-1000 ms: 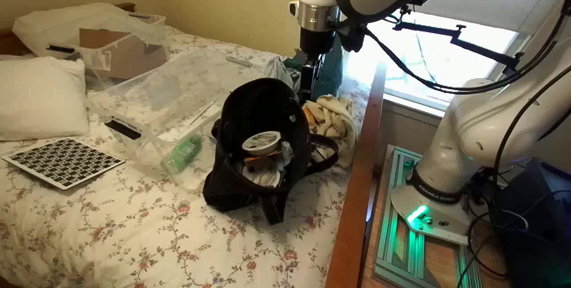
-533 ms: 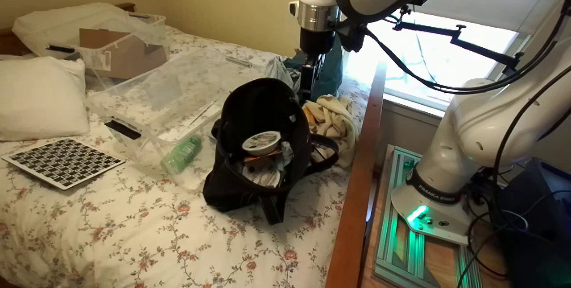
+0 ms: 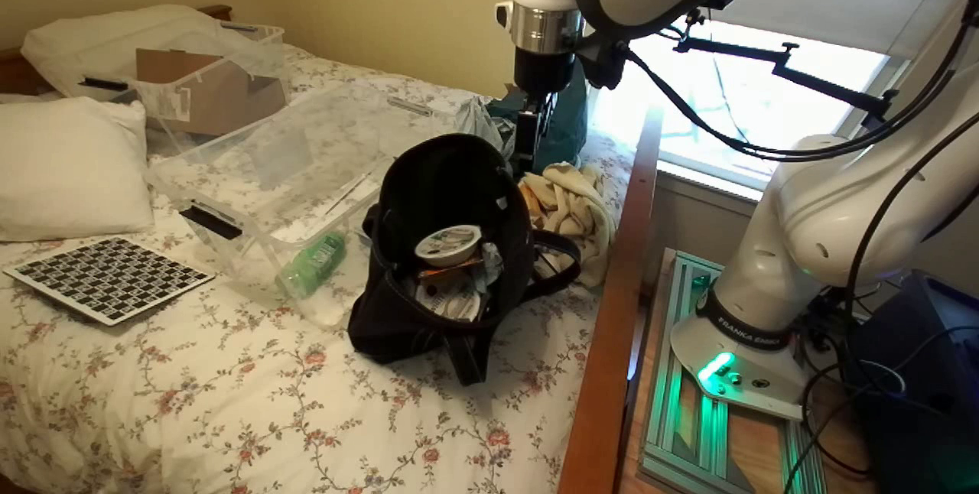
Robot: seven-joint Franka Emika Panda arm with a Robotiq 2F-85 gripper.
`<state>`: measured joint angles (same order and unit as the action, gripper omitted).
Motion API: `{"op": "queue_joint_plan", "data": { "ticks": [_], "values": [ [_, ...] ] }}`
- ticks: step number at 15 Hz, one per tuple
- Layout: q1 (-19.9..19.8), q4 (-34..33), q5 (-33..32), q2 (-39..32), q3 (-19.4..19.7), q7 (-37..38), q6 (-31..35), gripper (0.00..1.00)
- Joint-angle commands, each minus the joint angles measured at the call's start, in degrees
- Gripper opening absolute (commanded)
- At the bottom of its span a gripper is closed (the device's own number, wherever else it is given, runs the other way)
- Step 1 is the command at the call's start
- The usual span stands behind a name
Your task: Take some items out of the bag and put them into the plastic box
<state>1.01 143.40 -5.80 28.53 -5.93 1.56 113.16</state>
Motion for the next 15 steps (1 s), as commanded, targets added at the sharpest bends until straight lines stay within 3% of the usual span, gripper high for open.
{"op": "queue_joint_plan", "data": {
  "ticks": [1, 11, 12, 15],
  "values": [
    [0.73, -0.1, -0.32, -0.05, 0.64, 0.29, -0.15, 1.0],
    [9.13, -4.8, 2.85, -7.93, -2.37, -5.15, 6.56, 1.0],
    [8.11, -2.86, 1.93, -4.76, -2.38, -2.52, 4.99, 1.0],
    [8.3, -2.94, 1.92, -5.54, -2.57, -2.4, 5.34, 1.0]
  ]
}}
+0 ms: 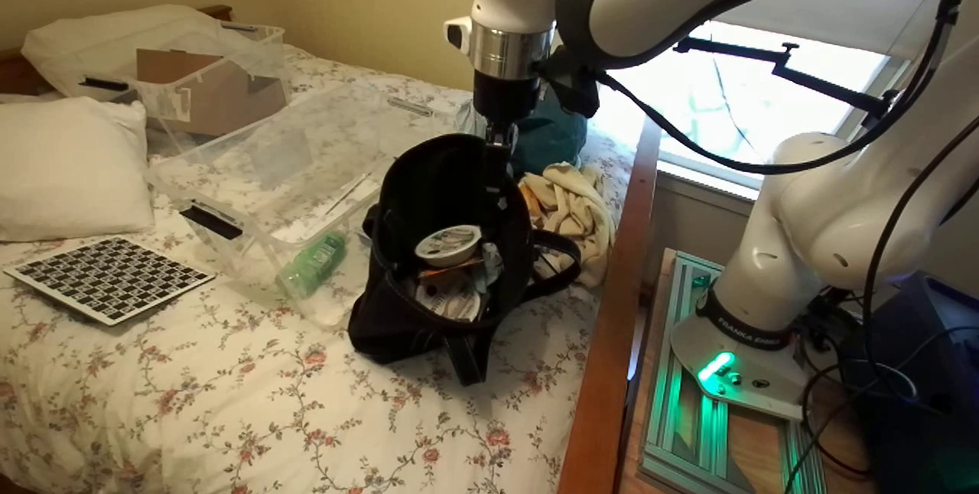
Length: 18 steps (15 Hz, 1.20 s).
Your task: Take some items out of the bag and put them into the plastic box
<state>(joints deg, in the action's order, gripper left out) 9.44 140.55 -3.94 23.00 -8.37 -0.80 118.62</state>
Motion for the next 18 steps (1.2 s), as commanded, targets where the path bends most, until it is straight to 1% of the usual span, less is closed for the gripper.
{"op": "queue_joint_plan", "data": {
  "ticks": [1, 3, 4, 6, 8, 12, 15, 18],
  "values": [
    [-0.2, -0.09, 0.06, 0.09, 0.0, -0.04, -0.12, 1.0],
    [-0.27, -0.09, 0.06, 0.19, 0.06, -0.04, -0.12, 1.0],
    [-0.16, -0.38, 0.03, -1.25, -0.16, 0.01, 0.88, 1.0],
    [-0.13, -0.63, -1.4, -3.81, -1.46, 1.31, 3.64, 1.0],
    [-0.07, -0.23, -4.02, -6.14, -3.13, 2.33, 8.26, 1.0],
    [-0.59, -0.22, -9.17, -11.95, -6.01, 7.84, 13.95, 1.0],
    [-1.29, -0.65, -14.12, -17.46, -6.32, 12.87, 15.36, 1.0],
    [-1.58, -1.55, -19.51, -22.82, -5.14, 17.49, 15.8, 1.0]
  ]
}}
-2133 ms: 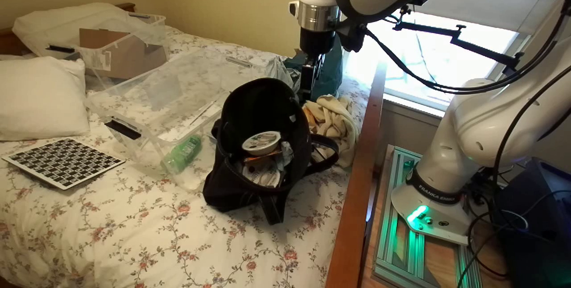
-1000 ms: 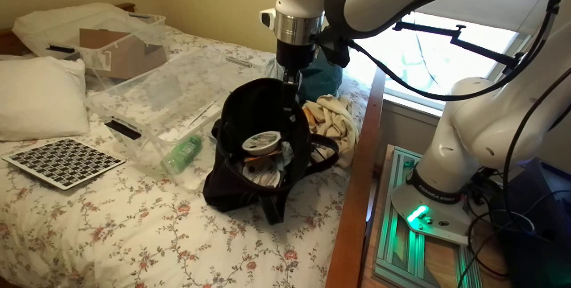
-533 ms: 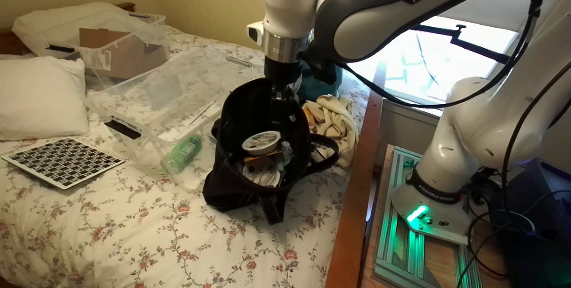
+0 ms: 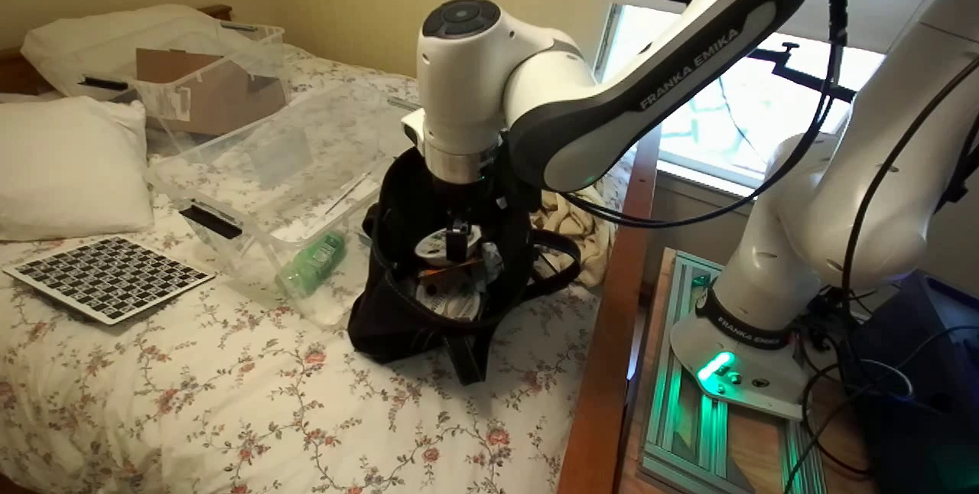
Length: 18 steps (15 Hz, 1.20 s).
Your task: Take some items out of the bag and put them into the plastic box
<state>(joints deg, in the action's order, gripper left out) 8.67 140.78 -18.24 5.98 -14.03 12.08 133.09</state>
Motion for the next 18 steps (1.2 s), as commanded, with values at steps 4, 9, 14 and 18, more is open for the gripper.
{"op": "queue_joint_plan", "data": {
  "ticks": [4, 9, 14, 18],
  "values": [
    [-0.26, -3.01, -11.85, -12.45, 3.26, 9.61, 3.33, 1.0],
    [0.86, -1.89, -10.72, -12.89, 5.42, 8.3, 4.02, 1.0],
    [1.51, -3.46, -13.62, -14.12, 6.0, 11.36, 1.46, 1.0],
    [1.89, -5.28, -15.13, -18.6, 7.82, 15.19, 3.7, 1.0]
  ]
}}
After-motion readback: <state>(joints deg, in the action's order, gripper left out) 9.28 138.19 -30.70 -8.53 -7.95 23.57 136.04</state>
